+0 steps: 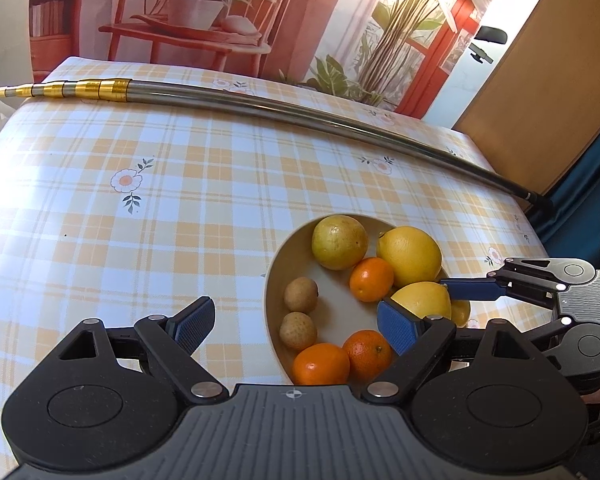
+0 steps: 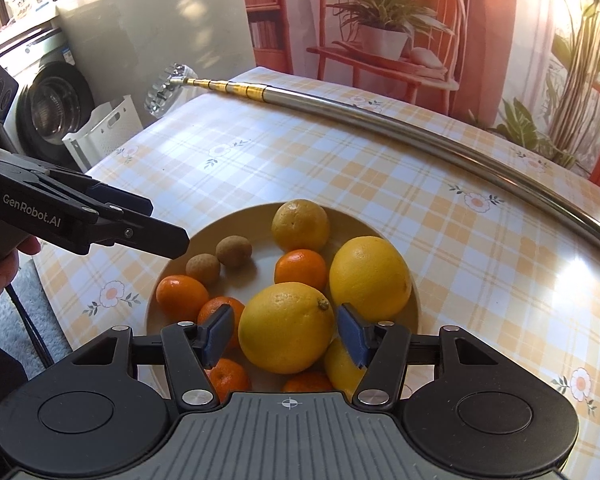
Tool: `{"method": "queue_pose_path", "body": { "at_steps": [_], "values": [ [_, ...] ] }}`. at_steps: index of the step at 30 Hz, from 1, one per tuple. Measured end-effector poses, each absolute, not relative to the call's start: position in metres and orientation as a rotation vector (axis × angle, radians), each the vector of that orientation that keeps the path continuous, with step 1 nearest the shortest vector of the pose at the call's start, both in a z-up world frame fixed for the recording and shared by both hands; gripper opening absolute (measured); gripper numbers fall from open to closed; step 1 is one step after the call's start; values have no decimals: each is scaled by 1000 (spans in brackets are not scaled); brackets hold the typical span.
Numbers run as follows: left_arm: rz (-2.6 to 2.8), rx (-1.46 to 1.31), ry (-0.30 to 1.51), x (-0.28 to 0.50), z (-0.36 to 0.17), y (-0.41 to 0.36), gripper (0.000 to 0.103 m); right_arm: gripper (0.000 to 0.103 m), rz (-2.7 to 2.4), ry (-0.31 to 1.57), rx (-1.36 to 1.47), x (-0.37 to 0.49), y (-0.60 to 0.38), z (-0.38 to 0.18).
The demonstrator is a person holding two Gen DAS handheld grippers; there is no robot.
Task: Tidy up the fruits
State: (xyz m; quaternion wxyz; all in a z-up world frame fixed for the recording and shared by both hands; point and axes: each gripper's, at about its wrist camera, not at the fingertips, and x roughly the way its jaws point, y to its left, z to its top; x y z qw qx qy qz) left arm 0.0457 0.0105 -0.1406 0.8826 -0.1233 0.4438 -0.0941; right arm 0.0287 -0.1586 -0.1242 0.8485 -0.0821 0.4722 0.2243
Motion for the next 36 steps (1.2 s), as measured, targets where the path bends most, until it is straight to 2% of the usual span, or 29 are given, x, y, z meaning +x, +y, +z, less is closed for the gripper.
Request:
{"method": "queue_pose_path", "body": {
  "at_steps": [8,14,21,24,36],
  "values": [
    [-197,-231,898,42,-134,8,90,58,439,964,-162,27,-164,-111],
    [-199,-214,882,40,-130,5,90,72,402,939,-142,27,-170,-101],
    [-190,-181,819,36,-115,2,90,97,347,892,-79,28,-179,-87],
    [-184,-168,781,35,-105,2,90,102,344,872,-37,29,-185,-79],
    [-146,-64,524,23,-35,-5,94,103,242,697,45,22,-197,-22]
  ]
}}
